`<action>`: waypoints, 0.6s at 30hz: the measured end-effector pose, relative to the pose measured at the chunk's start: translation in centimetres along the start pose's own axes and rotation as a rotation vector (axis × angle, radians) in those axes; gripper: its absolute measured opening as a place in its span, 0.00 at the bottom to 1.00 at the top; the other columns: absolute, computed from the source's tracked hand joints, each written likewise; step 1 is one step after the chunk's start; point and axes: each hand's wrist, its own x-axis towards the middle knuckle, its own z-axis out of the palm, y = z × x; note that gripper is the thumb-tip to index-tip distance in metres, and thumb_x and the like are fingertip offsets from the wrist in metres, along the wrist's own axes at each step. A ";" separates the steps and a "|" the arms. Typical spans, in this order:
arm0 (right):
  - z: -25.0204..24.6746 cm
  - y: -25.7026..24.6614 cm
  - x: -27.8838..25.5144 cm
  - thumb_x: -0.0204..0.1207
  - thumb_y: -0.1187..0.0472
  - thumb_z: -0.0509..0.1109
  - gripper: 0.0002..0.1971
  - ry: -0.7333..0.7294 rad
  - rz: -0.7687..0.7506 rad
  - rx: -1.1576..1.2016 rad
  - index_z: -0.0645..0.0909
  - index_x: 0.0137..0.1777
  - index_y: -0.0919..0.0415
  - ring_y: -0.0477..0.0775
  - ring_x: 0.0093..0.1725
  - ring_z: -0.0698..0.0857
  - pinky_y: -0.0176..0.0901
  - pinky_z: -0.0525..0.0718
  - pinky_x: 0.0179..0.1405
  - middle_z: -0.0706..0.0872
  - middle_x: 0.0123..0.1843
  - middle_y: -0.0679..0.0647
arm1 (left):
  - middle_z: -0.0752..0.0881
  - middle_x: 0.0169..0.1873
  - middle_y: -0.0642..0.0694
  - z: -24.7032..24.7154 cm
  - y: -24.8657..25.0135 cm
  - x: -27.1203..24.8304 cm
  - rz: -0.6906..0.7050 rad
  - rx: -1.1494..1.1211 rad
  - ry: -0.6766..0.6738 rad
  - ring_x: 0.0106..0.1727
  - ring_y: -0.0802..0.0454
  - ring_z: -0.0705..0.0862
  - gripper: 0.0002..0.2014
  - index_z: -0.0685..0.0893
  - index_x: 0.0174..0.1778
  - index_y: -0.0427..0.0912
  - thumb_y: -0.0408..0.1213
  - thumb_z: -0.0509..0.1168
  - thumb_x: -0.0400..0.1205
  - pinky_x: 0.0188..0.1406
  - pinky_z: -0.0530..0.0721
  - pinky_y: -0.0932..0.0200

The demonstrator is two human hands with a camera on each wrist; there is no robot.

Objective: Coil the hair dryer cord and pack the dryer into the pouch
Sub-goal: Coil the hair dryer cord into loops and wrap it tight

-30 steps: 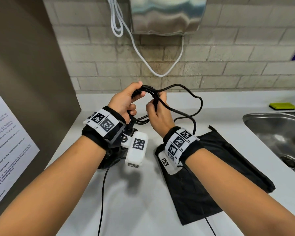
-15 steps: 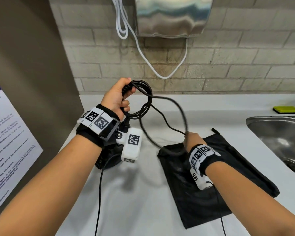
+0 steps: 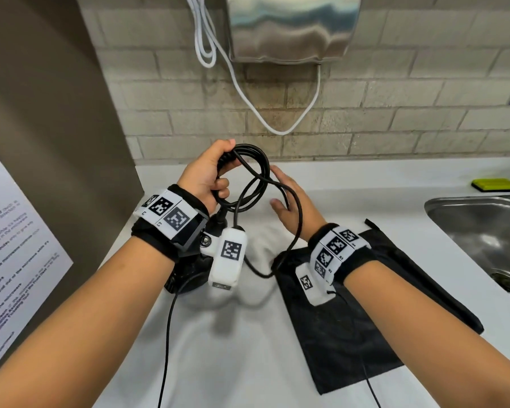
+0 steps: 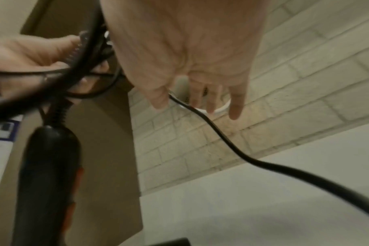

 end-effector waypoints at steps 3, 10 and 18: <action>-0.3 -1.6 1.3 0.75 0.62 0.61 0.25 -0.042 -0.220 -0.089 0.70 0.74 0.54 0.58 0.73 0.72 0.52 0.70 0.73 0.75 0.73 0.56 | 0.85 0.22 0.56 0.1 -0.2 -0.2 0.003 -0.001 -0.029 0.11 0.62 0.56 0.10 0.76 0.33 0.50 0.45 0.62 0.80 0.15 0.55 0.67; -2.3 -0.9 1.0 0.83 0.62 0.56 0.08 0.029 0.087 -0.155 0.75 0.51 0.66 0.62 0.38 0.80 0.50 0.77 0.42 0.82 0.38 0.66 | 0.83 0.23 0.55 -0.5 -0.2 -0.2 0.022 -0.012 -0.013 0.12 0.61 0.56 0.11 0.75 0.30 0.50 0.44 0.62 0.79 0.15 0.56 0.68; -5.1 7.0 -3.0 0.83 0.64 0.52 0.13 -0.264 0.615 -0.663 0.71 0.64 0.65 0.67 0.54 0.82 0.49 0.76 0.43 0.84 0.55 0.68 | 0.82 0.21 0.56 -1.4 0.2 -0.1 0.047 -0.034 -0.004 0.11 0.61 0.56 0.10 0.75 0.32 0.51 0.44 0.61 0.80 0.15 0.56 0.67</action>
